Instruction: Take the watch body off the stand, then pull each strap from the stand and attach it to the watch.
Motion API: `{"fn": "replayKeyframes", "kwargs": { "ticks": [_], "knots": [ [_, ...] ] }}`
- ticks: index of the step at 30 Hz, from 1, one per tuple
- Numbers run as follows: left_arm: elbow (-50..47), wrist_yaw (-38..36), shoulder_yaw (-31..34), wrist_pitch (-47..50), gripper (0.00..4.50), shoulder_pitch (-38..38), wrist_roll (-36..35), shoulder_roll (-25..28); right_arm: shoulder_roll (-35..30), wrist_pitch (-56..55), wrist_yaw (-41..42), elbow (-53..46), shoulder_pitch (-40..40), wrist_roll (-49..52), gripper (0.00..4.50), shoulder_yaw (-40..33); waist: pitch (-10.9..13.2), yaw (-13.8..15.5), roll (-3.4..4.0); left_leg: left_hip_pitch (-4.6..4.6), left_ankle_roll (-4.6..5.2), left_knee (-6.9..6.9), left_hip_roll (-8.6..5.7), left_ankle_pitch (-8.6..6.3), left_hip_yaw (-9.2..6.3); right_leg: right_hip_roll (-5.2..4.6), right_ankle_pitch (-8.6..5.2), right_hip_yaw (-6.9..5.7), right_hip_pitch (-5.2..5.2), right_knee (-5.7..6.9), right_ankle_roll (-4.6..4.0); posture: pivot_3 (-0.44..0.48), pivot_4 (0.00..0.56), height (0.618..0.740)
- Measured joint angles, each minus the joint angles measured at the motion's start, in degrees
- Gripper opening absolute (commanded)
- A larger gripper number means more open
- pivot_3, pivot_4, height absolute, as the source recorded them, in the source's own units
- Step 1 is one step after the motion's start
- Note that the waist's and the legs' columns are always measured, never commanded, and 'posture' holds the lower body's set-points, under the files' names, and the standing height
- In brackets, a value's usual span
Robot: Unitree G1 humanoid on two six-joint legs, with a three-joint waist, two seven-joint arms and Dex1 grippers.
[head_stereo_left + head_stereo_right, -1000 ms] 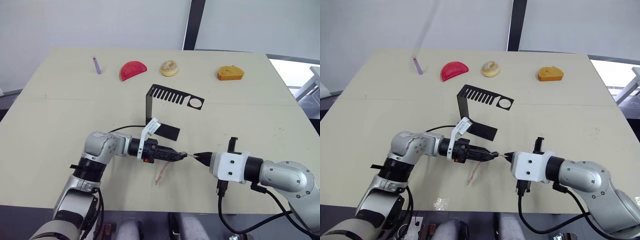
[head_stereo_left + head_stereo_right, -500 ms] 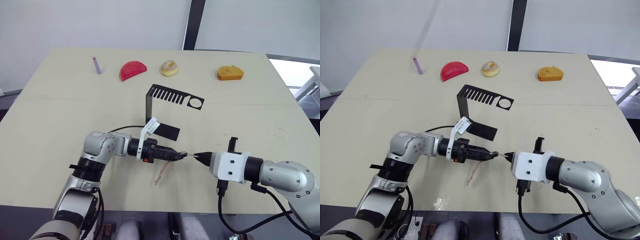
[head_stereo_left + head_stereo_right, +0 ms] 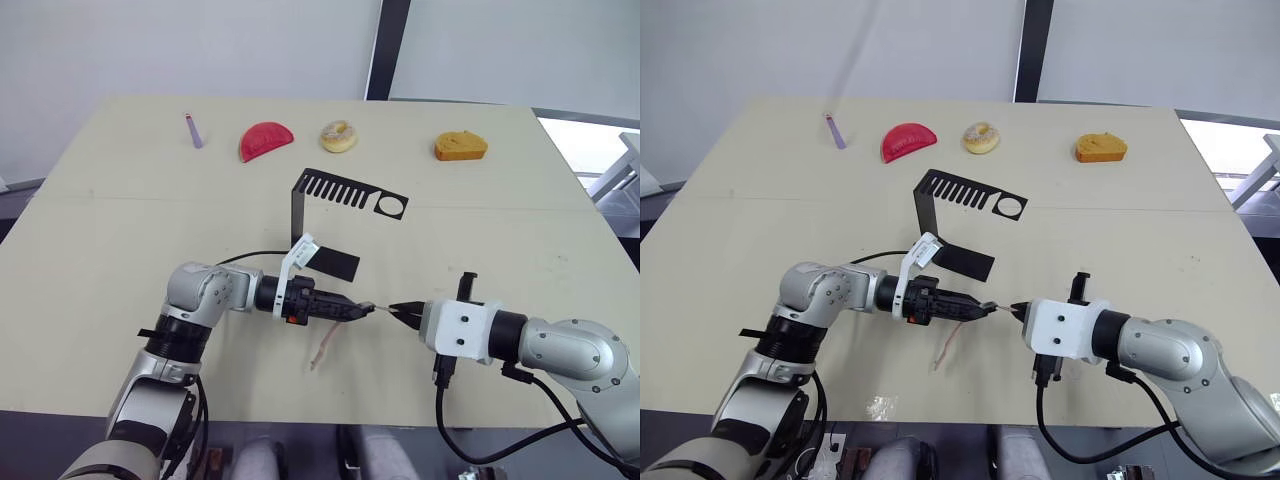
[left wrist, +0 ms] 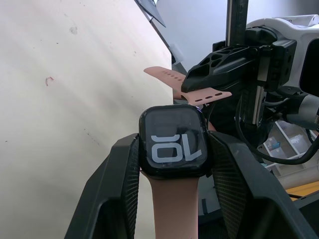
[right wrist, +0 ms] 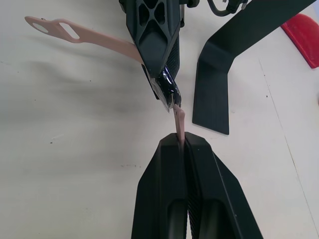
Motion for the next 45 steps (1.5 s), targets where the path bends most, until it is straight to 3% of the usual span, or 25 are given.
{"fn": "replayKeyframes", "kwargs": {
  "ticks": [26,45],
  "knots": [
    [1.6,0.3,0.0,-0.2,1.60,-0.1,-0.7,-0.1,-0.4,1.3,0.1,-2.4,2.4,2.3,0.00,-4.1,0.0,0.0,0.00,0.00,0.00,0.00,0.00,0.00,0.00,0.00,0.00,0.00,0.00,0.00,0.00,0.000,0.150,0.737],
    [2.3,-1.8,0.0,-1.1,1.60,-0.4,-0.7,0.4,0.3,0.8,0.1,-2.3,1.4,0.5,0.00,-1.4,0.0,0.0,0.00,0.00,-0.01,0.00,0.00,0.00,0.00,0.00,0.00,0.00,0.00,0.00,0.00,0.000,0.150,0.737]
  ]
}}
